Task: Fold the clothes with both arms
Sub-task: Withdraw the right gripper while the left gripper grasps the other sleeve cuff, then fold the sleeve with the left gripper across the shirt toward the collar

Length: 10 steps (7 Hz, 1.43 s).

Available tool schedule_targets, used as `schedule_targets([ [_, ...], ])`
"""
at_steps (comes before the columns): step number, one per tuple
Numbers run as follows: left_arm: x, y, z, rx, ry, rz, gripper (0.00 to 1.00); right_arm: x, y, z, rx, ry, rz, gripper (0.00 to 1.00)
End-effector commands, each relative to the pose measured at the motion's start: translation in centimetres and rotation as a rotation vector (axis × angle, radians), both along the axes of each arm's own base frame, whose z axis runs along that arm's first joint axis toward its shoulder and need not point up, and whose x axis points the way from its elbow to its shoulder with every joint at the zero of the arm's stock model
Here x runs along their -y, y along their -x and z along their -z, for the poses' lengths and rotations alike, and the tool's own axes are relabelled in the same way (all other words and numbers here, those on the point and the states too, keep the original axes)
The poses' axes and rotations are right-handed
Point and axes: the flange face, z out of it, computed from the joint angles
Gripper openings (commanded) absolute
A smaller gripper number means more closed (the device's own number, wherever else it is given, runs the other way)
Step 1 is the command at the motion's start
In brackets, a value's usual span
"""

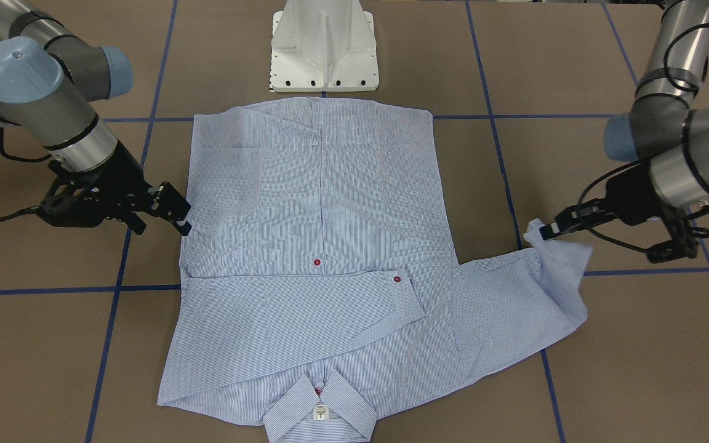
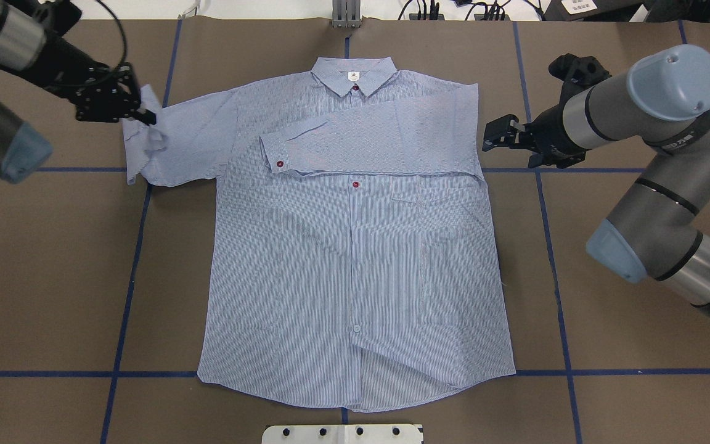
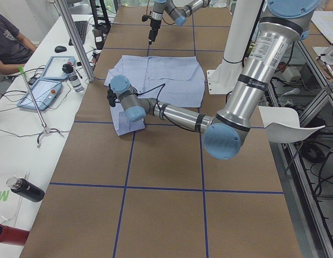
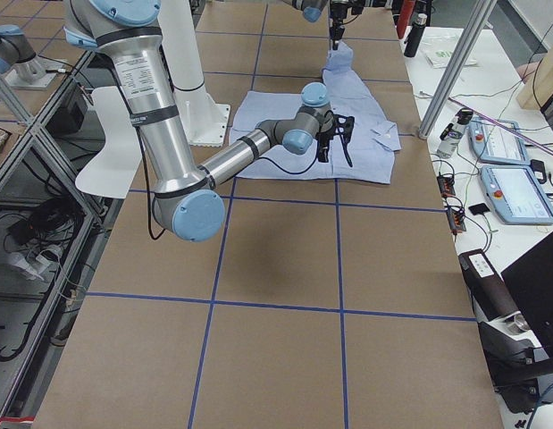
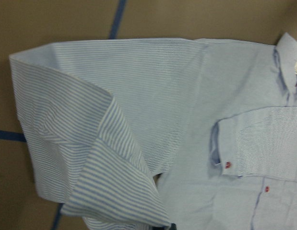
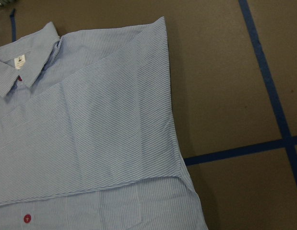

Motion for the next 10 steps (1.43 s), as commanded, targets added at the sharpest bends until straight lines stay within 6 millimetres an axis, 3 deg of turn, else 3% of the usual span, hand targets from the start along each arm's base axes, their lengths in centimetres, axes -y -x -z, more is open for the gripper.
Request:
schedule_targets([
  [1,-2.1,-10.8,11.4,-0.054,0.052,0.074,0.00,0.6,-4.3,-3.6,-0.034,-0.019,0.031,1.00],
  [2,-3.8,-15.1,15.3,-0.077,0.048,0.104,0.00,0.6,-5.3,-4.7,-0.048,-0.017,0.025,1.00],
  [4,-4.0,-22.4,22.8,-0.110,0.108,0.180,0.00,0.4,-5.7,-5.2,-0.054,-0.014,0.021,1.00],
  [5,-4.9,-24.0,23.8,-0.116,0.127,0.194,0.00,0.3,-5.7,-5.1,-0.054,-0.014,0.020,1.00],
  [7,-6.8,-26.7,23.7,-0.114,0.127,0.216,0.00,0.2,-5.9,-5.1,-0.056,-0.017,0.016,1.00],
  [10,-9.5,-29.3,24.3,-0.120,0.119,0.197,0.00,-0.2,-6.3,-5.6,-0.061,-0.012,0.009,1.00],
])
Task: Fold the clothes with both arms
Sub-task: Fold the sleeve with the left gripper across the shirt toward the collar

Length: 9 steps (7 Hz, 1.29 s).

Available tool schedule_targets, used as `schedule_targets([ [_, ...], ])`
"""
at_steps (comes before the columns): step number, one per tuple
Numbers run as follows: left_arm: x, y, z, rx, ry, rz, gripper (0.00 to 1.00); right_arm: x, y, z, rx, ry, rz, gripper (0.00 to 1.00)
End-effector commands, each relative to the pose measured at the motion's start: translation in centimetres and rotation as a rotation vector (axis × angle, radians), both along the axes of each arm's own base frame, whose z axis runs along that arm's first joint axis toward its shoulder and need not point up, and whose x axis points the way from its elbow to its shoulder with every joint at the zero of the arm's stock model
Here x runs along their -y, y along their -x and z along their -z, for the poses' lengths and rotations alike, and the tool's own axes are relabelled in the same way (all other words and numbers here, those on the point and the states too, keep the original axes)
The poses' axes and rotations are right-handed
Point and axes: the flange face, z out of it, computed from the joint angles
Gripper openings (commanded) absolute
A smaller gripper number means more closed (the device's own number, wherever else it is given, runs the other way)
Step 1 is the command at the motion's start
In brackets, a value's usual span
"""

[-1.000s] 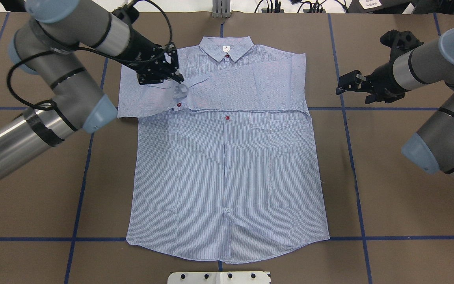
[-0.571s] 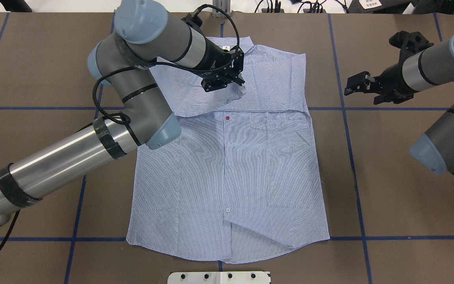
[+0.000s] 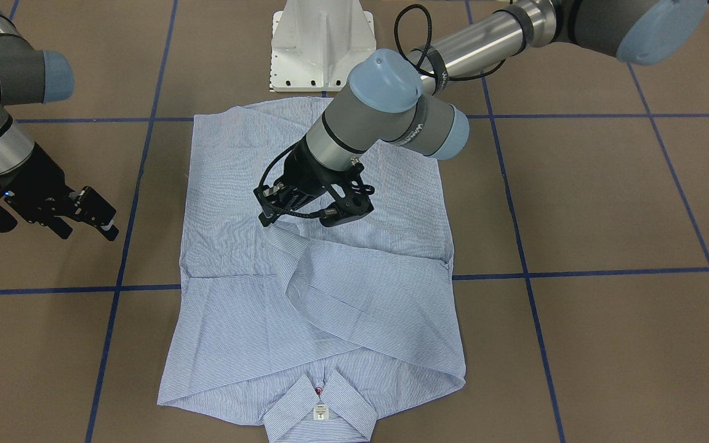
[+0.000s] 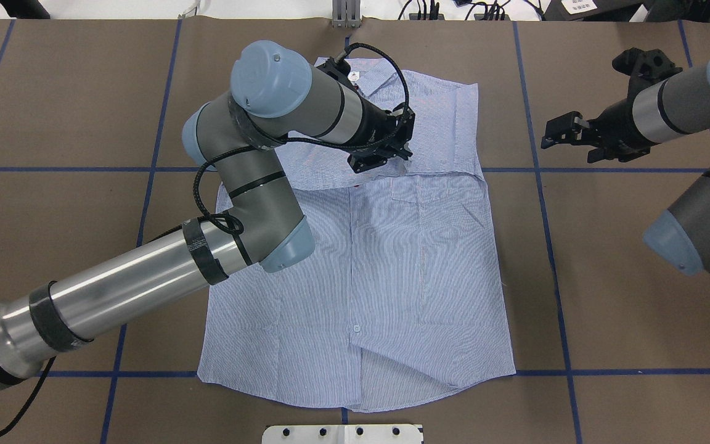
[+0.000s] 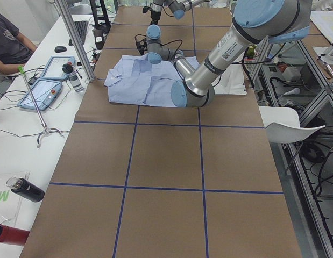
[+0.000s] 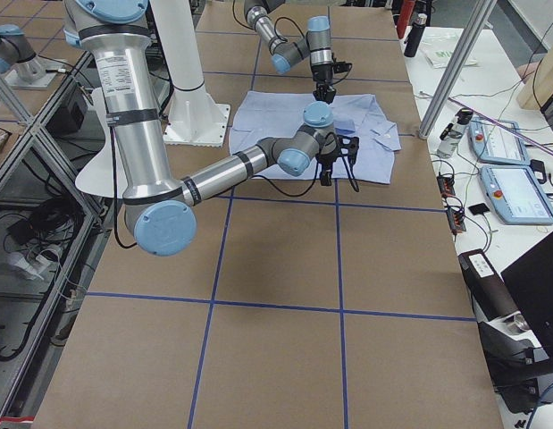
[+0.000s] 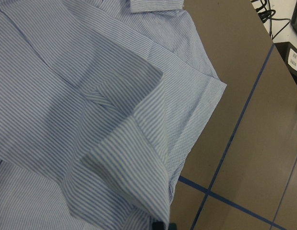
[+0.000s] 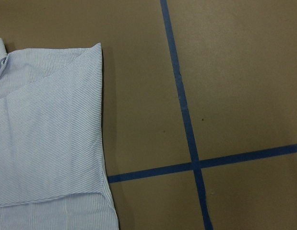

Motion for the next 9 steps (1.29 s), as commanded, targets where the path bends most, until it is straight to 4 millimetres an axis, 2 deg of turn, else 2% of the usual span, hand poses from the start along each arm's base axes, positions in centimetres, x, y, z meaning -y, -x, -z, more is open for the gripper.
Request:
schedule_targets([
  [1,-1.9,-1.9,0.4,-0.004,-0.008,0.003,0.17,-0.6,-0.5,-0.3,-0.002,0.002,-0.001,1.00],
  [2,-2.1,-2.0,0.9,-0.009,-0.012,0.003,0.71,-1.5,-1.0,-0.2,0.000,-0.002,-0.001,1.00],
  [3,-2.1,-2.0,1.0,-0.009,-0.018,0.003,0.99,-1.8,-1.1,0.0,0.005,0.002,-0.004,1.00],
  [4,-2.3,-1.8,1.2,-0.014,-0.022,0.001,0.99,-2.0,-1.1,-0.1,0.009,0.011,-0.001,1.00],
  [5,-2.8,-0.4,2.3,-0.042,-0.042,0.004,0.99,-3.7,-0.3,0.3,0.018,0.013,0.020,1.00],
  [6,-3.9,1.9,2.7,-0.072,-0.061,0.006,0.99,-5.2,1.4,1.3,0.054,0.085,-0.007,1.00],
  [7,-5.7,5.5,0.7,-0.096,-0.084,0.012,0.99,-7.9,4.2,3.4,0.084,0.129,-0.053,1.00],
  [8,-6.5,8.9,-1.7,-0.100,-0.090,0.018,0.97,-11.2,7.2,4.7,0.111,0.199,-0.117,1.00],
  [9,-5.2,10.9,-3.3,-0.085,-0.079,0.010,0.96,-15.3,10.5,6.1,0.151,0.275,-0.191,1.00],
])
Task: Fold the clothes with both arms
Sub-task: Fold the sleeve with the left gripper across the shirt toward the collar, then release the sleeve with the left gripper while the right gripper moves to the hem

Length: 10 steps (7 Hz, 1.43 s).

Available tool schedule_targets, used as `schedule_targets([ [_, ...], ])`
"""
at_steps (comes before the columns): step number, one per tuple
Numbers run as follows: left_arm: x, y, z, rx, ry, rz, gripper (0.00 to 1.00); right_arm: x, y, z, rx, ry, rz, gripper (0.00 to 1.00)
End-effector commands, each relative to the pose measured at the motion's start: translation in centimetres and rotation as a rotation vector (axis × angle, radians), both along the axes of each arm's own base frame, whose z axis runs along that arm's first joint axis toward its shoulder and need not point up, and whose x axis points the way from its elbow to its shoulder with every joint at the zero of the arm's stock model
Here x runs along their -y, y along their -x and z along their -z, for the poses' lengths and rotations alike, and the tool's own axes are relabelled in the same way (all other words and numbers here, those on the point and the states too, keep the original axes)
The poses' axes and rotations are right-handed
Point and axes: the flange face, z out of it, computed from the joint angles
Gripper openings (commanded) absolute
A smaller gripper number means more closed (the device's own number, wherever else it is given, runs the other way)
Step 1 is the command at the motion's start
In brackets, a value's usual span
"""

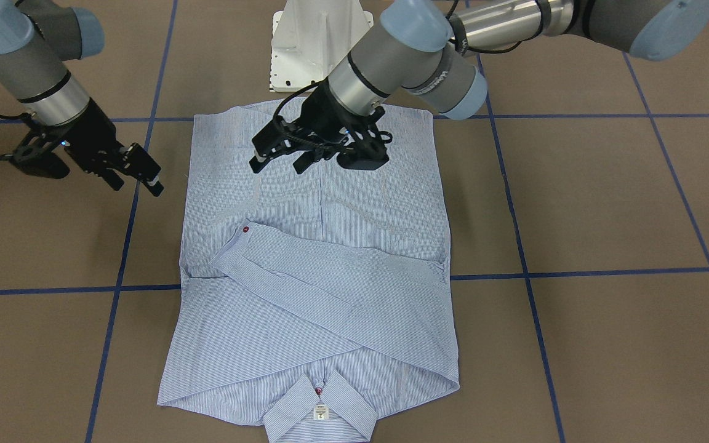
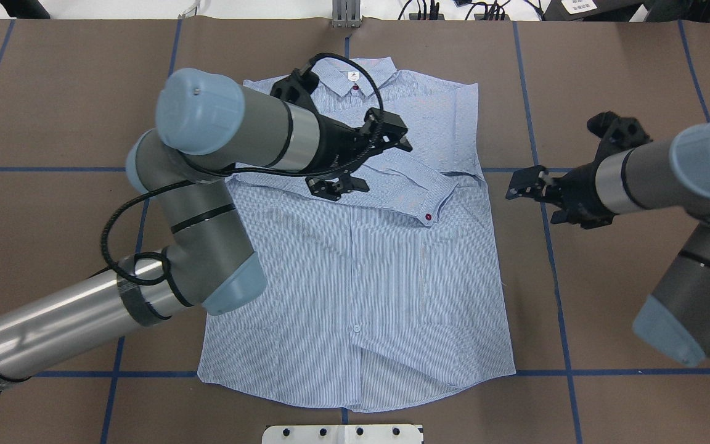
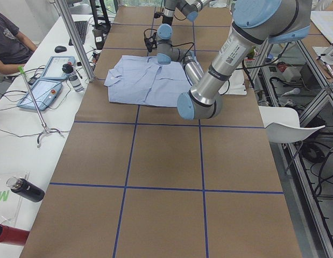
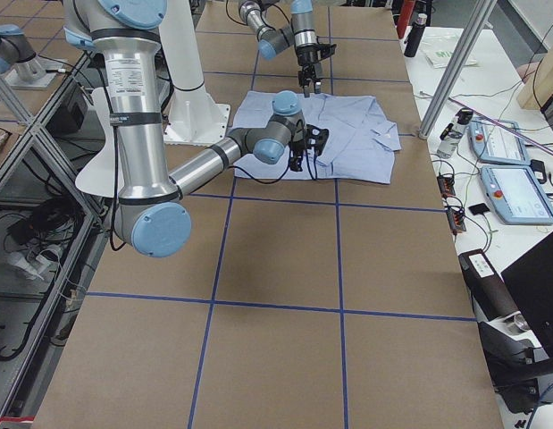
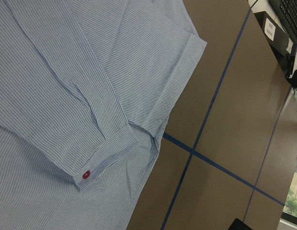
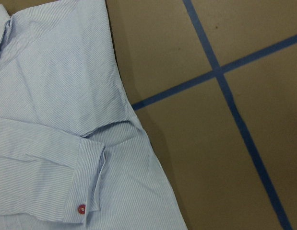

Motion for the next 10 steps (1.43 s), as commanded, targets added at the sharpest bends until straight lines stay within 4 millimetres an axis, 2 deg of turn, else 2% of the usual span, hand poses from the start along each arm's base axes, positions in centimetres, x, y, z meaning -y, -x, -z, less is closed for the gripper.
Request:
schedule_targets([
  [1,1.3,3.8,-3.3,0.020,0.016,0.001,0.94,-10.6,7.7,1.9,0.039,0.093,-0.144,0.99],
  [2,1.7,4.5,-4.3,0.043,-0.022,0.008,0.94,-15.6,8.6,-1.0,-0.017,0.098,-0.151,0.99],
  [3,1.4,5.1,-5.6,0.059,-0.044,0.009,0.94,-19.3,10.3,-1.8,-0.018,0.099,-0.203,0.98],
  [4,1.6,5.4,-6.0,0.062,-0.042,0.015,0.94,-21.3,10.3,-3.7,-0.057,0.091,-0.189,0.96],
  [6,1.7,5.4,-6.1,0.066,-0.039,0.017,0.94,-22.4,10.6,-4.1,-0.060,0.107,-0.176,0.96],
  [10,1.7,5.4,-6.2,0.061,-0.043,0.018,0.94,-22.6,10.8,-4.6,-0.088,0.115,-0.167,0.92],
])
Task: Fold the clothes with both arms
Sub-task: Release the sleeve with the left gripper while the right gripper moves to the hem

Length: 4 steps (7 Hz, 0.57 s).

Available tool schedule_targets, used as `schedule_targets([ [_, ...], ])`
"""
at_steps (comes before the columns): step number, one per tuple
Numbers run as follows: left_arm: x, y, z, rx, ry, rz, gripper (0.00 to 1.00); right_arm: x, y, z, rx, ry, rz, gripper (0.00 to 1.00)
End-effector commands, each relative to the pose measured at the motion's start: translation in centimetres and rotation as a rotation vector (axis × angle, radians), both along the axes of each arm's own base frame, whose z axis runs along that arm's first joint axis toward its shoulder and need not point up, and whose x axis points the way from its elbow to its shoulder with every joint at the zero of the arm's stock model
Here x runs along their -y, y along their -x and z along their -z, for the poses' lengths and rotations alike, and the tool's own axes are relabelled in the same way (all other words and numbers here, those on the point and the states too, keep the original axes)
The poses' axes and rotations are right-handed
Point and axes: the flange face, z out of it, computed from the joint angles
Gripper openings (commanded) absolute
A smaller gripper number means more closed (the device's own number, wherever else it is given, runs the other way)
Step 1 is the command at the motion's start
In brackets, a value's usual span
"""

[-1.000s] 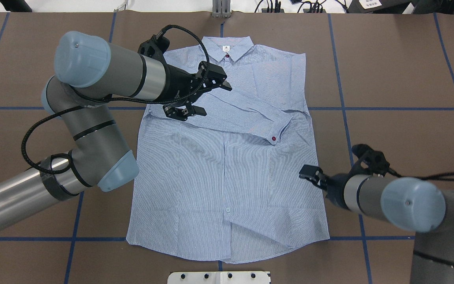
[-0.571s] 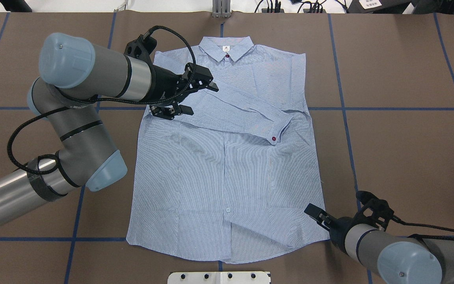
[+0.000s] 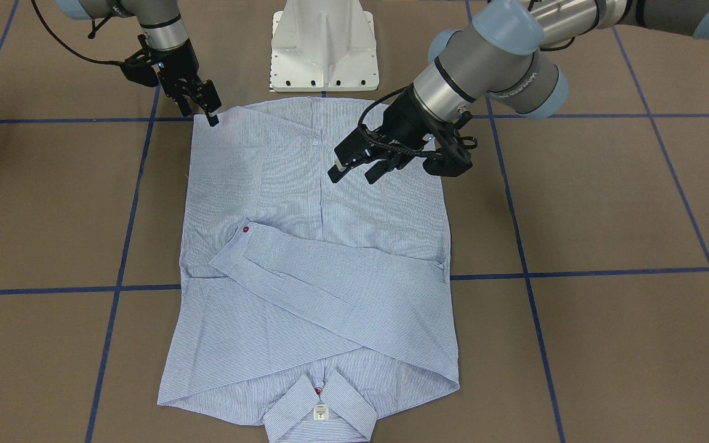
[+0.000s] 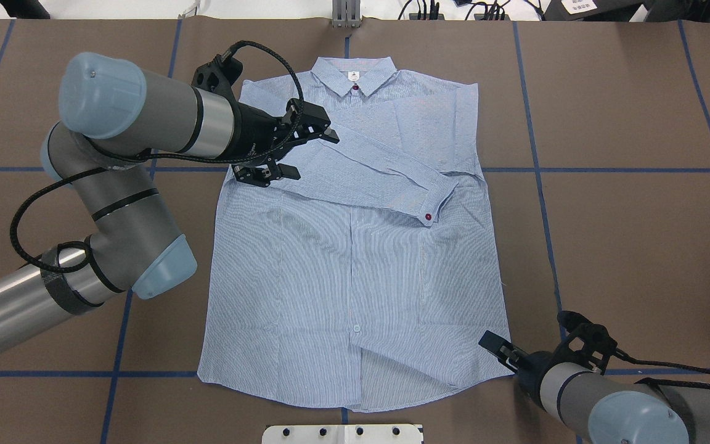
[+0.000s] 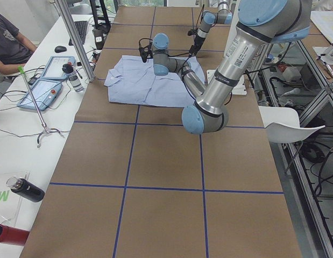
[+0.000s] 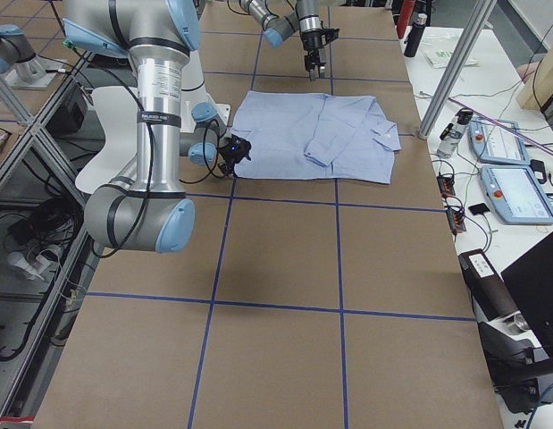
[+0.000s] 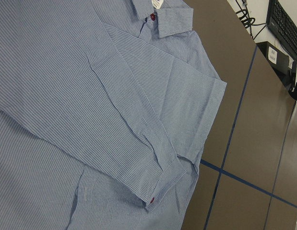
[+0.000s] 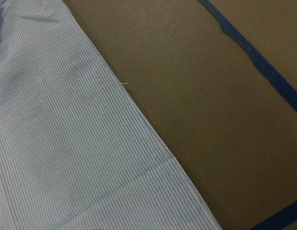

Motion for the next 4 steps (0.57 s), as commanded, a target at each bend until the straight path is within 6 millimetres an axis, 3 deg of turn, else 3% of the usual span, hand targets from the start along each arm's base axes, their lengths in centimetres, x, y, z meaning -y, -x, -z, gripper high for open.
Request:
schedule_targets([
  [1,-0.01,0.03,0.03,-0.002,-0.001,0.001,0.94,-0.13,0.13,-0.16,-0.005,0.006,0.007,0.92],
  [4,-0.02,0.19,0.15,-0.004,-0.003,0.002,0.94,-0.35,0.25,-0.37,-0.009,0.020,0.024,0.91],
])
